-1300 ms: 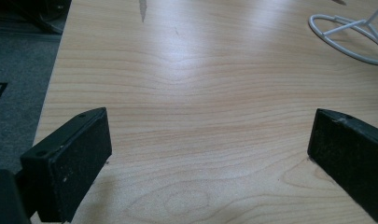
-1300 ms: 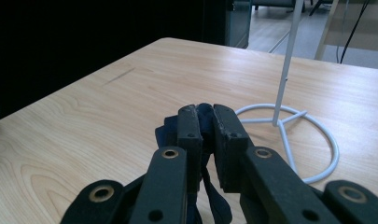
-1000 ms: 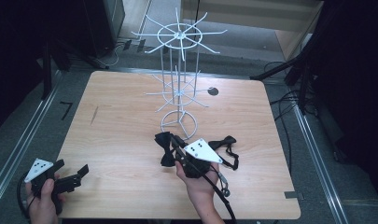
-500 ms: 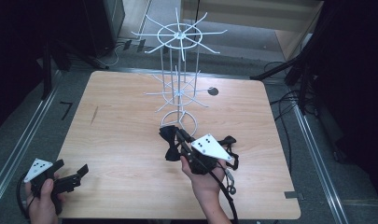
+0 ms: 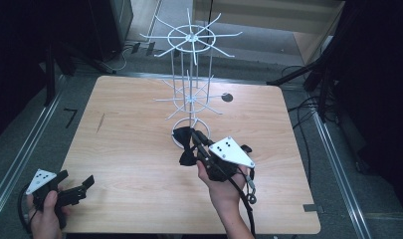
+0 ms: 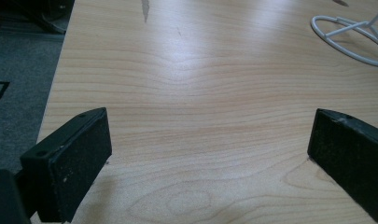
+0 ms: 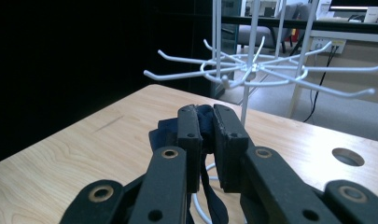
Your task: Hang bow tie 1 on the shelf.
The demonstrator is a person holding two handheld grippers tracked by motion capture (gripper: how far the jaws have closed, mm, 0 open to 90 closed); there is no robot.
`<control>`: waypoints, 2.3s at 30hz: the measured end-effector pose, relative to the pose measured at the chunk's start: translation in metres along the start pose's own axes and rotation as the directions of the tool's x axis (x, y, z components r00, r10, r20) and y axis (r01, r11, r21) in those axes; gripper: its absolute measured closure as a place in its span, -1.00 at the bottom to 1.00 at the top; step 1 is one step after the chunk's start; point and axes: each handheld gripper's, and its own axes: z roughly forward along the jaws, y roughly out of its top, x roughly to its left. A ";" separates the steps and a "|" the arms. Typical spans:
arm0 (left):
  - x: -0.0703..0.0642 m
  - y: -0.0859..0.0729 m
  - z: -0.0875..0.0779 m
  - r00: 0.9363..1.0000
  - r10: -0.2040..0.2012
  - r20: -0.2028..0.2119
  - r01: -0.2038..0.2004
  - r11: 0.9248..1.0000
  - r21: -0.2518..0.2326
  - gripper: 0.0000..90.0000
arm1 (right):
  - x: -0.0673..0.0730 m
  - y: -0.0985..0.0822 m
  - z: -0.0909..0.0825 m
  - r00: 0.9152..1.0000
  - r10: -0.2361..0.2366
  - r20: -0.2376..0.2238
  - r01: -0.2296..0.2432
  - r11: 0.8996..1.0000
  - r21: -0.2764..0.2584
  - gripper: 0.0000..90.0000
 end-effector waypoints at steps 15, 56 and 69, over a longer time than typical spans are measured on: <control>0.000 0.000 0.000 1.000 0.000 0.002 0.000 1.000 0.000 -1.00 | -0.001 0.018 -0.004 1.000 -0.021 -0.006 0.021 0.999 -0.031 0.84; 0.001 0.000 0.000 1.000 -0.011 0.006 0.011 1.000 -0.003 -1.00 | -0.038 0.015 0.018 0.994 0.098 -0.036 -0.097 0.995 0.036 0.81; 0.001 0.000 0.000 1.000 -0.009 0.004 0.009 1.000 -0.005 -1.00 | -0.037 0.006 0.033 0.994 0.106 -0.037 -0.104 0.993 0.052 0.80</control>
